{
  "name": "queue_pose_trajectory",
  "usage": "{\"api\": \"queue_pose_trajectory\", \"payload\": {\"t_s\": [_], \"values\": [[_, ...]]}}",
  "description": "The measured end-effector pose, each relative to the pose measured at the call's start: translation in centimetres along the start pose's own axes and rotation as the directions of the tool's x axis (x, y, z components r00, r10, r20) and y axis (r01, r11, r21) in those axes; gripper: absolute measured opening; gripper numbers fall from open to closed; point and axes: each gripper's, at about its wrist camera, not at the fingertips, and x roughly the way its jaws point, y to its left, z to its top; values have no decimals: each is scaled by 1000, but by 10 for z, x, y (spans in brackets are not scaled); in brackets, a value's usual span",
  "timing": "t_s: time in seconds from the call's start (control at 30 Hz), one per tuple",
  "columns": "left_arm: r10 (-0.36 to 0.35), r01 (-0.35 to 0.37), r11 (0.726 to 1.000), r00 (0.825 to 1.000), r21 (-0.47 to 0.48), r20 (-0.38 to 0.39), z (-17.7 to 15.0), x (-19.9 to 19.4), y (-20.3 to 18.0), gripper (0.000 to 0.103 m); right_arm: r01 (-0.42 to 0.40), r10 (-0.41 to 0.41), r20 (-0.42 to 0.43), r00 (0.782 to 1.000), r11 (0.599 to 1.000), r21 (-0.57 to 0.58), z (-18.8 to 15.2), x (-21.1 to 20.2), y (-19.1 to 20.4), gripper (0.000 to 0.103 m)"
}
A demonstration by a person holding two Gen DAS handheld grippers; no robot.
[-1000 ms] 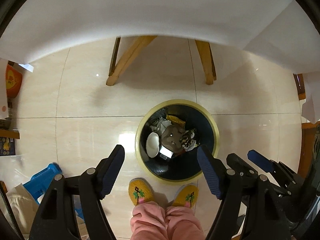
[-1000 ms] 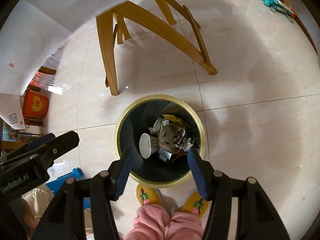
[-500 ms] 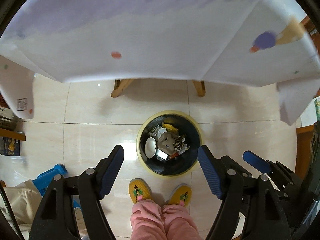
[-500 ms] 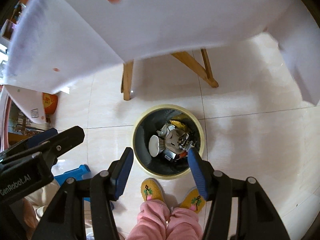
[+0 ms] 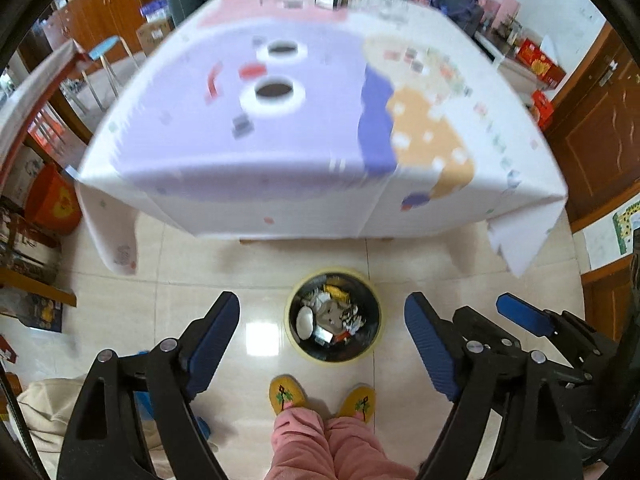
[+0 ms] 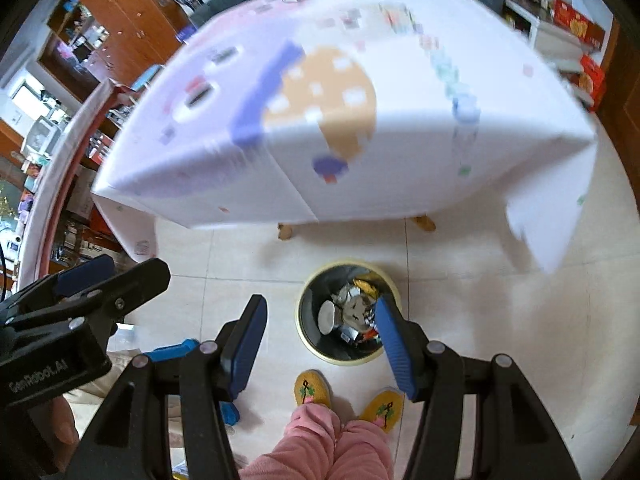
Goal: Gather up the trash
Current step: 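Move both grippers back over the table toward the milk carton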
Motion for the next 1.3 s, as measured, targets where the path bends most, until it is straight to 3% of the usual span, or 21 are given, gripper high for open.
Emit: {"api": "queue_pose_trajectory", "payload": {"t_s": [0.33, 0.73, 1.03, 1.3], "values": [[33, -33, 999, 993, 0, 116, 17, -91, -1, 90, -4, 10, 78, 997, 997, -83, 21, -85, 15, 57], [47, -47, 999, 973, -4, 224, 47, -147, -9, 90, -15, 43, 203, 978, 991, -137, 59, -144, 24, 57], [37, -41, 999, 953, 5, 302, 97, -163, -19, 90, -6, 42, 261, 965, 991, -136, 108, -157, 18, 57], [-3, -30, 995, 943, 93, 332, 186, -134, -10, 90, 5, 15, 291, 957, 998, -66, 171, -136, 14, 57]]}}
